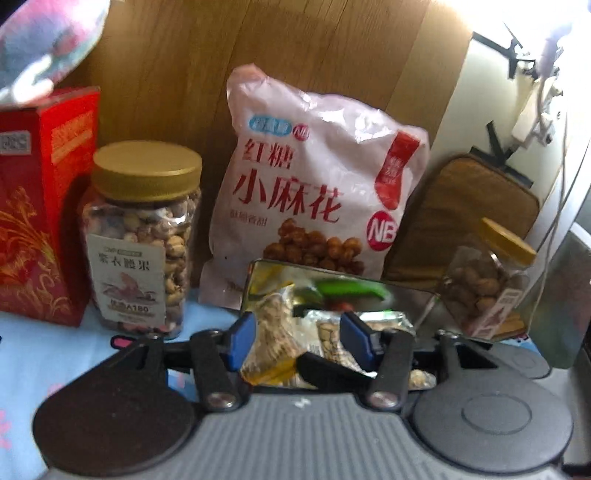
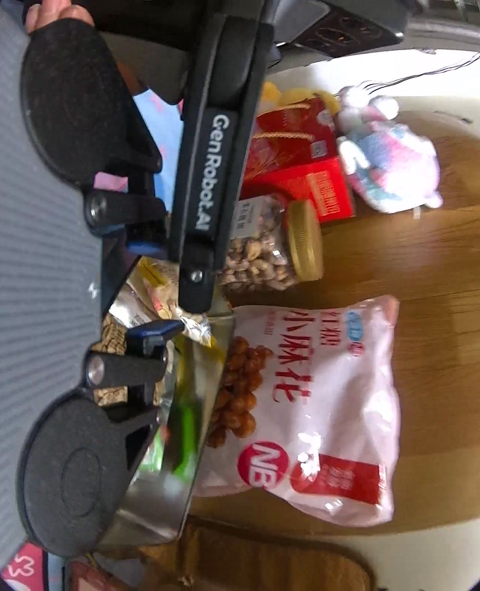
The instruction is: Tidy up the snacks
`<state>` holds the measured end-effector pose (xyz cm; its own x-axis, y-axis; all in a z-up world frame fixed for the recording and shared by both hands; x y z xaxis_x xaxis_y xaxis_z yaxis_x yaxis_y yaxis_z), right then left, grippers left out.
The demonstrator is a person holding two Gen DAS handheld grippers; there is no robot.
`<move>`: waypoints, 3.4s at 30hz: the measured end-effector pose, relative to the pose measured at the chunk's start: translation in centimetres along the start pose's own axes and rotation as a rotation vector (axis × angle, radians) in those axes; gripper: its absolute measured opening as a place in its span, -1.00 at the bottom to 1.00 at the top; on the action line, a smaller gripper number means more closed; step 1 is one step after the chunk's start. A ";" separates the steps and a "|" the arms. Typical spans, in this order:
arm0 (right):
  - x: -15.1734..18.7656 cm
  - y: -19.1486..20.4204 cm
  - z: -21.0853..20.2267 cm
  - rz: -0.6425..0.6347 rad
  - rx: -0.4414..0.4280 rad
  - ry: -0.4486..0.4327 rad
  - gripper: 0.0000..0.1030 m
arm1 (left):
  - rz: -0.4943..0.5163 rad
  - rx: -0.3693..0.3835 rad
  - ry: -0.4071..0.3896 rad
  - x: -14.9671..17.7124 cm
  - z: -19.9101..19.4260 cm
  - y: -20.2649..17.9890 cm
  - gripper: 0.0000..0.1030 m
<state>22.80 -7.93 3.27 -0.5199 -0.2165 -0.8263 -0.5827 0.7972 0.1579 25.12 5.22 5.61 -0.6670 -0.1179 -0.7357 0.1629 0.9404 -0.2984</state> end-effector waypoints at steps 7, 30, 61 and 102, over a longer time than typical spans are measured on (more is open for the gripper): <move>2.8 -1.4 -8.4 0.085 0.013 -0.094 -0.24 | -0.032 0.124 -0.059 4.2 -5.9 -1.3 0.01; 11.7 10.3 -6.7 -0.337 -0.157 0.205 -0.30 | -0.216 0.061 0.111 11.9 -7.5 4.4 0.19; 11.5 6.7 -10.1 0.101 -0.177 0.164 -0.82 | -0.312 0.208 0.154 14.9 -8.2 4.7 0.15; 11.1 2.7 -5.6 0.533 -0.393 0.224 -0.09 | -0.418 0.342 0.186 18.3 -11.7 7.2 -0.86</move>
<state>12.01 -11.36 -2.43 -0.8897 0.0029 -0.4566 -0.3726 0.5733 0.7297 5.53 13.57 -2.88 -0.8370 -0.3702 -0.4029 0.0635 0.6656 -0.7436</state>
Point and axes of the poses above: each gripper's, at about its wrist camera, not at the fingertips, and z roughly the way its jaws point, y to its left, x to its underside, the point moved 3 cm from there along z, roughly the way its jaws point, and after that the axes turned 5 degrees about y, right-handed, at the moved point
